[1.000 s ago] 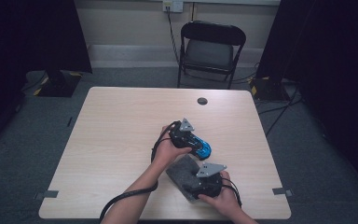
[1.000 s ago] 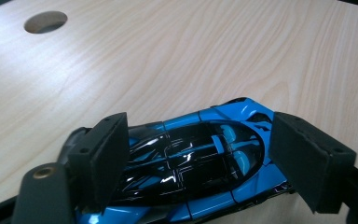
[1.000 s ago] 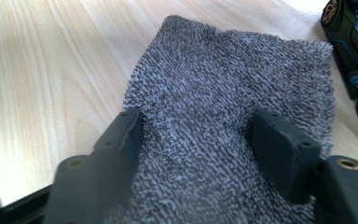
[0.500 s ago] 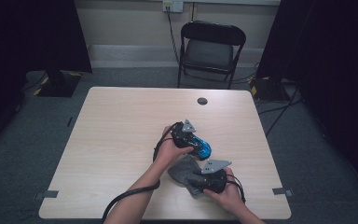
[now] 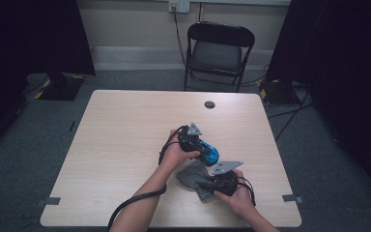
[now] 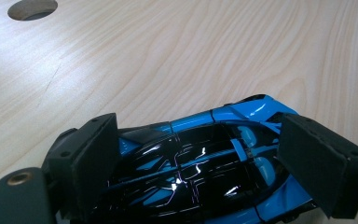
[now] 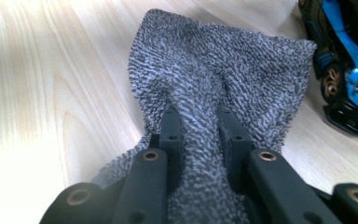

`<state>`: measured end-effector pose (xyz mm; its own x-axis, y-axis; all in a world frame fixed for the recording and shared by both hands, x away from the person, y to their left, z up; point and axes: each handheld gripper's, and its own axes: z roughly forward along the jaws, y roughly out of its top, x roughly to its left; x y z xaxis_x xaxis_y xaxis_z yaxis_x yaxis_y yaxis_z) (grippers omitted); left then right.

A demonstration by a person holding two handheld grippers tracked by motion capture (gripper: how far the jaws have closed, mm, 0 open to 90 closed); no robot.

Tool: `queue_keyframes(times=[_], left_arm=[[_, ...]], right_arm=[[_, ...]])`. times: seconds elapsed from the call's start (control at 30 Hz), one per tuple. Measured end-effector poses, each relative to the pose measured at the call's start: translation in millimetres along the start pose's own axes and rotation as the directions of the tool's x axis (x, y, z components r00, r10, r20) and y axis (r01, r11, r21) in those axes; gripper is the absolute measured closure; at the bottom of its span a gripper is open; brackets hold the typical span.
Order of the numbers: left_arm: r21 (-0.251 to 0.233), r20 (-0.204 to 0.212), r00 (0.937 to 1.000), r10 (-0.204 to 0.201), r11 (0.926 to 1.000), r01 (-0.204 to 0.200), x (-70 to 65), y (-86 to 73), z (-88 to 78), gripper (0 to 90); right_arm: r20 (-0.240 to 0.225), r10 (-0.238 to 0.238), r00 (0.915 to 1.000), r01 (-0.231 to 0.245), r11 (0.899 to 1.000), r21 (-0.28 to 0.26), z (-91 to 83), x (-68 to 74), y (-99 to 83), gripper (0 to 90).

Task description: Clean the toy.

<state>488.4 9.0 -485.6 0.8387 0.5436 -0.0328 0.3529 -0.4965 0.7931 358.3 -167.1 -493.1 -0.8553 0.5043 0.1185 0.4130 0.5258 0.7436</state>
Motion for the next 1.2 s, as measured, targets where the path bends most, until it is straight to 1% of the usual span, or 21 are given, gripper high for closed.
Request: queue_keyframes(times=[0.2,0.23,0.33,0.47,0.6,0.67,0.73,0.77,0.83,0.87,0.97,1.07,1.13,1.2], left_arm=[[0.012,0.002,1.0,0.002,0.9999,-0.002,0.5,1.7,0.2,13.0],[0.008,0.007,1.0,0.006,0.9999,-0.006,0.0,1.7,1.0,13.0],[0.009,0.007,1.0,0.004,0.9999,-0.004,0.4,1.9,1.2,13.0],[0.012,0.009,0.9999,0.012,0.9999,-0.012,0.9,1.9,0.6,13.0],[0.004,0.02,0.9996,0.021,0.9998,-0.021,2.3,0.4,0.4,12.7],[0.003,0.028,0.9989,0.037,0.9993,-0.037,2.1,-0.1,0.9,11.5],[0.018,0.033,0.9972,0.067,0.9975,-0.068,1.5,0.1,2.2,7.4],[0.021,0.03,0.9975,0.064,0.9977,-0.065,0.7,0.6,2.8,6.5],[0.029,0.034,0.9968,0.072,0.9969,-0.073,0.5,1.3,3.3,6.2],[0.03,0.039,0.9958,0.083,0.996,-0.084,0.2,1.5,3.6,6.2],[0.024,0.042,0.9957,0.083,0.9962,-0.084,0.3,0.8,3.4,6.5],[0.014,0.042,0.9957,0.082,0.9965,-0.083,1.0,-0.4,3.2,6.7],[0.012,0.042,0.9959,0.08,0.9967,-0.081,0.8,-0.6,3.2,6.6],[0.018,0.044,0.9952,0.088,0.9959,-0.089,1.1,-0.1,3.0,6.7]], right_arm=[[-0.02,0.019,0.9996,-0.019,1.0,0.006,-7.0,-11.2,-3.5,75.7],[-0.026,0.024,0.9994,-0.024,1.0,0.001,-6.8,-12.4,-4.0,75.7],[-0.029,0.023,0.9993,-0.023,1.0,0.005,-6.5,-12.6,-3.5,75.6],[-0.032,0.024,0.9992,-0.024,1.0,0.003,-6.5,-13.3,-3.9,75.6],[-0.038,0.027,0.9989,-0.027,1.0,0.002,-6.4,-14.7,-4.0,75.5],[-0.038,0.028,0.9989,-0.028,1.0,0.002,-6.1,-15.2,-3.8,75.5],[-0.042,0.034,0.9985,-0.034,0.999,0.002,-6.3,-15.7,-4.1,75.5],[-0.042,0.035,0.9985,-0.035,0.999,0.001,-6.3,-15.8,-4.1,75.5],[-0.041,0.032,0.9986,-0.032,0.999,0.006,-6.4,-15.7,-3.5,75.5],[-0.042,0.032,0.9986,-0.031,0.999,0.01,-6.5,-15.8,-2.9,75.5],[-0.041,0.024,0.9989,-0.023,1.0,0.016,-7.7,-17.1,-2.5,75.5],[-0.036,0.026,0.999,-0.025,0.999,0.027,-11.2,-19.7,-2.9,75.4],[-0.039,0.03,0.9988,-0.029,0.999,0.034,-13.6,-22.7,-3.5,75.4],[-0.041,0.04,0.9984,-0.038,0.999,0.037,-15.3,-25.1,-4.2,75.4]])
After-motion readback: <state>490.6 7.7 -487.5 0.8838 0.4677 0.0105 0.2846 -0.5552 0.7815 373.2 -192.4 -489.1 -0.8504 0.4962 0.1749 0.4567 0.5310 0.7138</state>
